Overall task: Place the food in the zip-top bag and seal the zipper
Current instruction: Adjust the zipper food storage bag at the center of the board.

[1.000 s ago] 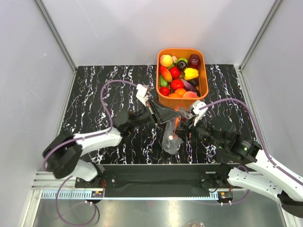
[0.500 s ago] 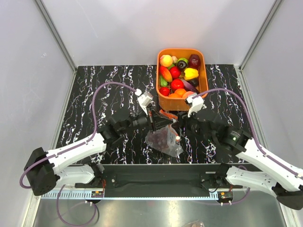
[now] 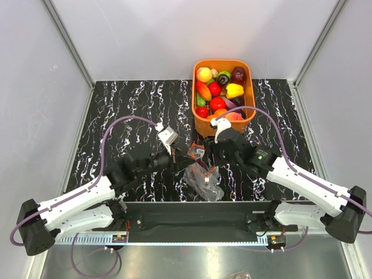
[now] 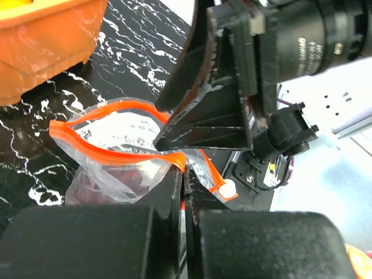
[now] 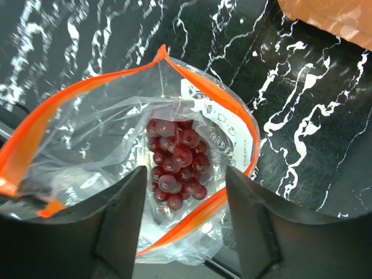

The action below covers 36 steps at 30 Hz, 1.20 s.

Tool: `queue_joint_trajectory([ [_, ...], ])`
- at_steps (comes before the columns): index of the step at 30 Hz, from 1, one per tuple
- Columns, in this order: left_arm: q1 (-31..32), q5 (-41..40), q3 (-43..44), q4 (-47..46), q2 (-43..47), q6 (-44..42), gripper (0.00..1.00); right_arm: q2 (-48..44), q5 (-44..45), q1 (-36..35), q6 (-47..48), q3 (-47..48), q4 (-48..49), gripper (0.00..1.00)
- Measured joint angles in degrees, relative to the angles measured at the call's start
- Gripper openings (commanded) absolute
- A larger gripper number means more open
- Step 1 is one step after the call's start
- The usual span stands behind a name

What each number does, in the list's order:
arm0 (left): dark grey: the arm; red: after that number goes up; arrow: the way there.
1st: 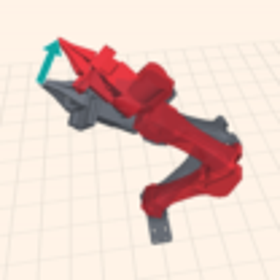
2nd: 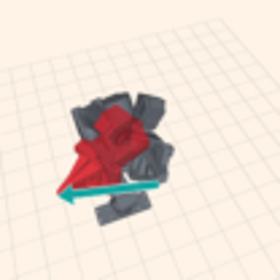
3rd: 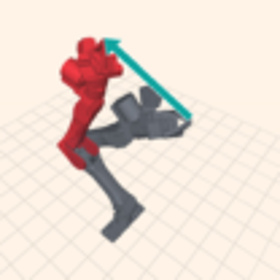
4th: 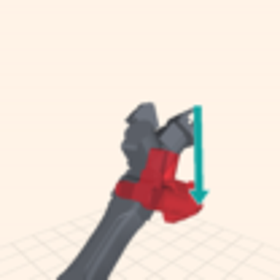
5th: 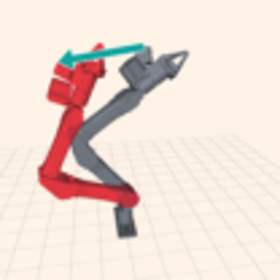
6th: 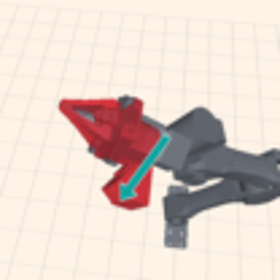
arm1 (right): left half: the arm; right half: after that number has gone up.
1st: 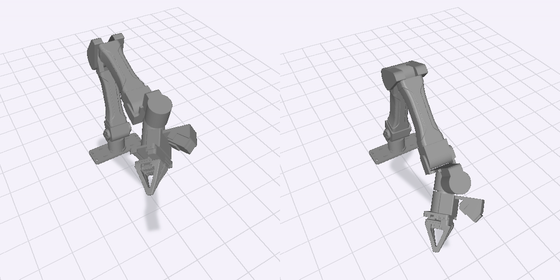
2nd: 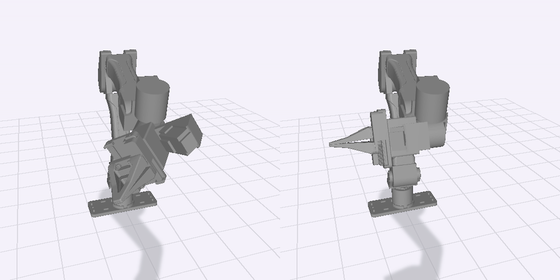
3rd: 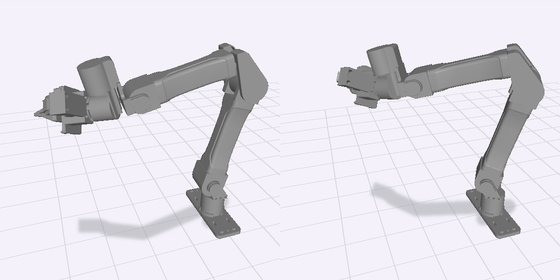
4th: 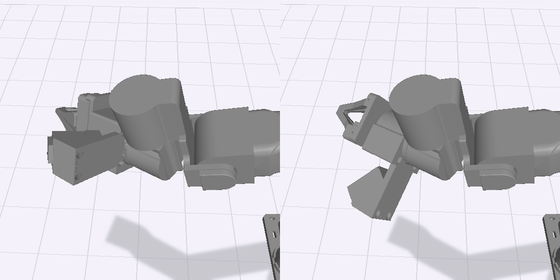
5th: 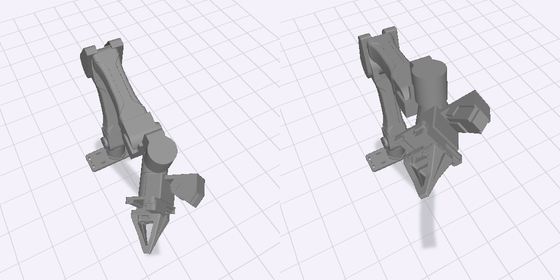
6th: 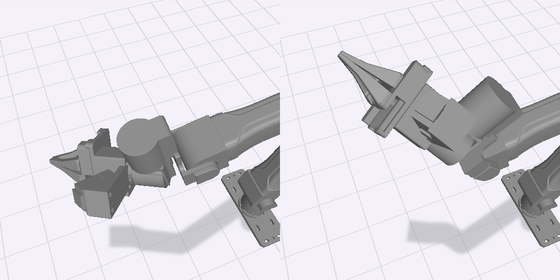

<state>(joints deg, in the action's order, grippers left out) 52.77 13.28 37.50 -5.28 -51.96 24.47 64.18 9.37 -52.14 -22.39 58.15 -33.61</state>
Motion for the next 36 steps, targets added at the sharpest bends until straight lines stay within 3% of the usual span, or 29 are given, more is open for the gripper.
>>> queue_joint_trajectory([
  [4,0.2,0.0,-1.4,0.9,1.2,0.5,0.00,2.9,-1.1,0.1,2.2,0.9,-1.0,0.69],
  [16,1.2,0.1,-2.3,3.8,1.2,1.3,0.00,8.0,1.1,0.1,13.0,4.9,-5.7,0.65],
  [24,1.2,-0.1,0.9,8.7,1.1,0.8,0.00,8.7,1.0,0.1,21.2,4.8,1.6,0.54],
  [32,1.2,-0.1,1.8,10.0,1.1,0.1,0.00,15.6,1.8,0.0,27.2,4.7,5.6,0.47],
  [36,1.2,-0.1,1.8,10.5,1.1,-0.6,0.00,17.0,4.1,-0.2,28.8,4.7,6.8,0.38],
])
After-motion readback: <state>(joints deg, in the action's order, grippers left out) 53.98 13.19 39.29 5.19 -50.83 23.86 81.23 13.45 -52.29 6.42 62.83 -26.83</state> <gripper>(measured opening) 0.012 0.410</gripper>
